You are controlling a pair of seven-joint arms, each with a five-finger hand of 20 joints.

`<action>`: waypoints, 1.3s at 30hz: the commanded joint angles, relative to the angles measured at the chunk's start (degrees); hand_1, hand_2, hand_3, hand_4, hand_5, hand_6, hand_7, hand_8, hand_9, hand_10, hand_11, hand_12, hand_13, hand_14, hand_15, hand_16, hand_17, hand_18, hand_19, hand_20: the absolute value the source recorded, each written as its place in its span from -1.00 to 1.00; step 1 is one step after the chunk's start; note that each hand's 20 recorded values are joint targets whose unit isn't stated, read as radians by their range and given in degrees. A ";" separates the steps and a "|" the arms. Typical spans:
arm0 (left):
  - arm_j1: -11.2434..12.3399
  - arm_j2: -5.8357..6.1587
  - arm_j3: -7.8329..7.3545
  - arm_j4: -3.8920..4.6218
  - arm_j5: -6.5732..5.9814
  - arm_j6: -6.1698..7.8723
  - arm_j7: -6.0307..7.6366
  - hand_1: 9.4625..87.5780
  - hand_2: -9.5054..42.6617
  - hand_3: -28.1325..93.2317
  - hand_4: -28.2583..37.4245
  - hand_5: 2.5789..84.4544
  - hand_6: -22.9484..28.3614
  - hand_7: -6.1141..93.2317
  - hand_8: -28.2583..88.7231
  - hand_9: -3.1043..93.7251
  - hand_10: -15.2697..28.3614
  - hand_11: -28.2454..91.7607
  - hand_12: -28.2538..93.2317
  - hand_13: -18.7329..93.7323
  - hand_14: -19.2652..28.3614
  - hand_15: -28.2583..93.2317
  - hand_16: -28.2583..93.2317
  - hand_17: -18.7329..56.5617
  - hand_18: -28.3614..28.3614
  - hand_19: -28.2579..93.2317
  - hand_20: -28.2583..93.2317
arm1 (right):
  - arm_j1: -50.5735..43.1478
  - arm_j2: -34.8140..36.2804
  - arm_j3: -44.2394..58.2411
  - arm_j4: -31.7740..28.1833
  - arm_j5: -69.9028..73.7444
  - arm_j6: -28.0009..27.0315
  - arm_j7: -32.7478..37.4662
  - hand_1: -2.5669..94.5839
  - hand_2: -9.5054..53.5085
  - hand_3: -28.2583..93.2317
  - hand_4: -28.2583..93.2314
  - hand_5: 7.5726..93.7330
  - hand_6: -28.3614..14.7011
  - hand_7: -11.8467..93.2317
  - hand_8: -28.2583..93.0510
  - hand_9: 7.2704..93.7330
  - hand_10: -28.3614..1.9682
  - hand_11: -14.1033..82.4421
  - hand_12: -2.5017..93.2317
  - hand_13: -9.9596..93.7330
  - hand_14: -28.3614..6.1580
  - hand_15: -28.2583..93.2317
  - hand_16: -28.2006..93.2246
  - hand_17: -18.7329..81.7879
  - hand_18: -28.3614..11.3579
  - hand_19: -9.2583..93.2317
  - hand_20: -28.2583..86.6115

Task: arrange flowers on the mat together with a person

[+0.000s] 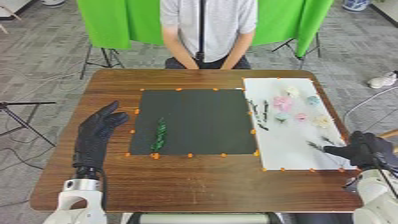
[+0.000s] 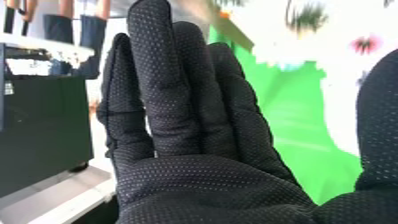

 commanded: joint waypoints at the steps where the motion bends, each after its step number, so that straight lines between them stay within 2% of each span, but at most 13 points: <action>1: 0.78 -0.02 0.03 -0.22 0.37 0.24 -0.84 -0.67 -0.73 0.58 -0.77 0.17 0.01 -0.63 -0.60 0.11 0.39 -0.18 -0.26 0.02 0.59 -0.08 -0.47 -0.35 0.51 -0.35 -0.19 | 0.36 0.96 -1.74 2.28 -1.34 -0.46 1.66 -0.42 -1.00 0.50 -1.00 0.28 -0.04 -0.59 -0.62 0.44 -0.31 -0.35 -0.48 0.56 -0.06 0.10 -0.08 0.01 -0.69 0.33 0.25; 4: 0.81 0.18 0.07 -0.25 0.28 0.28 -0.82 -0.66 -0.73 0.58 -0.77 0.17 0.01 -0.63 -0.60 0.11 0.40 -0.18 -0.26 0.02 0.59 -0.08 -0.47 -0.35 0.51 -0.35 -0.19 | 0.45 1.05 -2.42 3.47 -1.79 1.52 1.62 -0.41 -1.00 0.52 -1.00 0.32 -0.02 -0.58 -0.62 0.48 -0.27 -0.34 -0.49 0.59 -0.01 0.13 -0.06 0.03 -0.70 0.38 0.26; 6: 0.81 0.21 0.01 -0.25 0.30 0.33 -0.83 -0.66 -0.73 0.58 -0.77 0.17 0.01 -0.63 -0.60 0.11 0.39 -0.18 -0.26 0.02 0.59 -0.08 -0.47 -0.35 0.51 -0.35 -0.19 | 0.60 1.15 -3.16 4.35 -2.71 3.18 1.33 -0.36 -1.00 0.54 -1.00 0.36 0.01 -0.56 -0.62 0.53 -0.15 -0.32 -0.49 0.64 0.09 0.17 -0.05 0.07 -0.70 0.44 0.28; 11: 0.73 -0.13 -0.05 -0.25 0.48 0.27 -0.82 -0.66 -0.73 0.58 -0.76 0.16 0.01 -0.63 -0.60 0.11 0.39 -0.18 -0.26 0.02 0.59 -0.08 -0.47 -0.35 0.51 -0.35 -0.19 | 1.81 1.88 -5.92 6.76 -3.85 7.38 1.32 -0.17 -1.00 0.56 -1.00 0.55 0.21 -0.45 -0.64 0.75 0.04 -0.24 -0.48 0.83 0.39 0.23 -0.01 0.22 -0.64 0.62 0.31; 13: 0.43 -0.15 0.05 -0.14 0.50 0.18 -1.00 -0.66 -0.73 0.58 -0.76 0.16 0.01 -0.63 -0.60 0.11 0.39 -0.18 -0.26 0.02 0.59 -0.08 -0.47 -0.35 0.51 -0.35 -0.19 | 1.93 1.94 -6.57 7.09 -3.90 8.54 1.36 -0.10 -1.00 0.56 -1.00 0.62 0.27 -0.41 -0.64 0.81 0.11 -0.21 -0.47 0.87 0.45 0.25 0.00 0.27 -0.60 0.66 0.31; 15: 0.51 -0.18 0.03 -0.12 0.51 0.10 -0.89 -0.66 -0.73 0.58 -0.77 0.16 0.01 -0.63 -0.60 0.11 0.39 -0.18 -0.26 0.02 0.59 -0.08 -0.47 -0.35 0.51 -0.35 -0.19 | 2.12 1.96 -7.00 7.17 -3.39 9.87 1.23 0.01 -1.00 0.46 -0.99 0.65 0.29 -0.41 -0.45 0.86 0.14 -0.20 -0.46 0.91 0.49 0.25 0.01 0.31 -0.57 0.70 0.27; 16: 0.49 -0.19 0.02 -0.11 0.49 0.17 -0.90 -0.66 -0.73 0.58 -0.77 0.17 0.01 -0.63 -0.60 0.11 0.39 -0.18 -0.26 0.02 0.59 -0.08 -0.47 -0.35 0.51 -0.35 -0.19 | 2.23 2.05 -7.17 7.18 -2.94 10.53 1.29 0.39 -1.00 -0.28 -0.53 0.69 0.30 -0.42 -0.36 0.89 0.16 -0.21 -0.43 0.94 0.52 0.26 0.00 0.33 -0.54 0.74 0.22; 17: 0.63 -0.26 -0.05 -0.19 0.48 0.19 -0.94 -0.66 -0.73 0.58 -0.77 0.17 0.01 -0.63 -0.60 0.11 0.39 -0.18 -0.26 0.02 0.59 -0.08 -0.47 -0.35 0.51 -0.35 -0.19 | 2.36 2.06 -7.21 7.02 -1.72 10.94 1.38 0.58 -1.00 -0.65 -0.30 0.73 0.31 -0.43 -0.32 0.93 0.21 -0.22 -0.39 0.97 0.54 0.26 0.01 0.36 -0.53 0.77 0.20; 18: 0.73 -0.27 -0.08 -0.23 0.44 0.25 -0.85 -0.66 -0.73 0.57 -0.77 0.17 0.01 -0.63 -0.60 0.11 0.39 -0.18 -0.26 0.02 0.60 -0.08 -0.47 -0.35 0.51 -0.35 -0.19 | 2.46 2.01 -7.08 6.81 -0.52 11.53 1.53 0.72 -1.00 -0.88 -0.12 0.76 0.33 -0.42 -0.29 0.97 0.28 -0.24 -0.33 0.99 0.57 0.26 0.01 0.40 -0.51 0.80 0.18; 19: 0.74 -0.31 -0.11 -0.23 0.40 0.16 -0.90 -0.66 -0.73 0.57 -0.77 0.17 0.01 -0.63 -0.60 0.11 0.39 -0.18 -0.26 0.02 0.60 -0.08 -0.47 -0.35 0.51 -0.35 -0.19 | 2.52 1.98 -6.93 6.56 0.76 12.27 1.83 0.76 -1.00 -0.94 -0.05 0.79 0.34 -0.42 -0.29 0.99 0.31 -0.25 -0.31 0.99 0.58 0.28 -0.01 0.42 -0.49 0.82 0.16; 23: 0.90 -0.34 -0.18 -0.29 0.29 0.17 -0.95 -0.66 -0.73 0.57 -0.76 0.17 0.01 -0.63 -0.60 0.11 0.39 -0.18 -0.26 0.02 0.59 -0.08 -0.47 -0.35 0.51 -0.35 -0.19 | 2.84 0.99 -5.21 4.45 5.73 13.35 2.80 0.84 -1.00 -1.00 0.12 0.85 0.38 -0.39 -0.29 1.00 0.40 -0.17 -0.31 1.00 0.64 0.36 -0.08 0.49 -0.44 0.86 0.12; 31: 0.83 -0.34 -0.32 -0.25 0.24 -0.11 -1.38 -0.66 -0.73 0.57 -0.76 0.16 0.01 -0.63 -0.60 0.11 0.39 -0.18 -0.26 0.02 0.59 -0.08 -0.47 -0.35 0.51 -0.35 -0.19 | 6.58 -1.44 -3.40 -2.68 15.48 15.83 3.87 0.86 -1.00 -1.00 0.14 0.87 0.37 -0.39 -0.28 1.00 0.37 -0.10 -0.36 1.00 0.67 0.40 -0.14 0.52 -0.42 0.88 0.08; 39: 0.96 -0.21 -0.58 -0.31 0.24 -0.03 -2.01 -0.67 -0.73 0.57 -0.76 0.16 0.01 -0.63 -0.60 0.10 0.39 -0.18 -0.26 0.01 0.59 -0.09 -0.47 -0.36 0.51 -0.35 -0.19 | 14.68 -6.21 -9.67 -7.06 21.91 17.48 0.75 0.87 -1.00 -1.00 0.16 0.88 0.35 -0.39 -0.28 1.00 0.38 -0.09 -0.36 1.00 0.66 0.41 -0.15 0.53 -0.41 0.90 0.07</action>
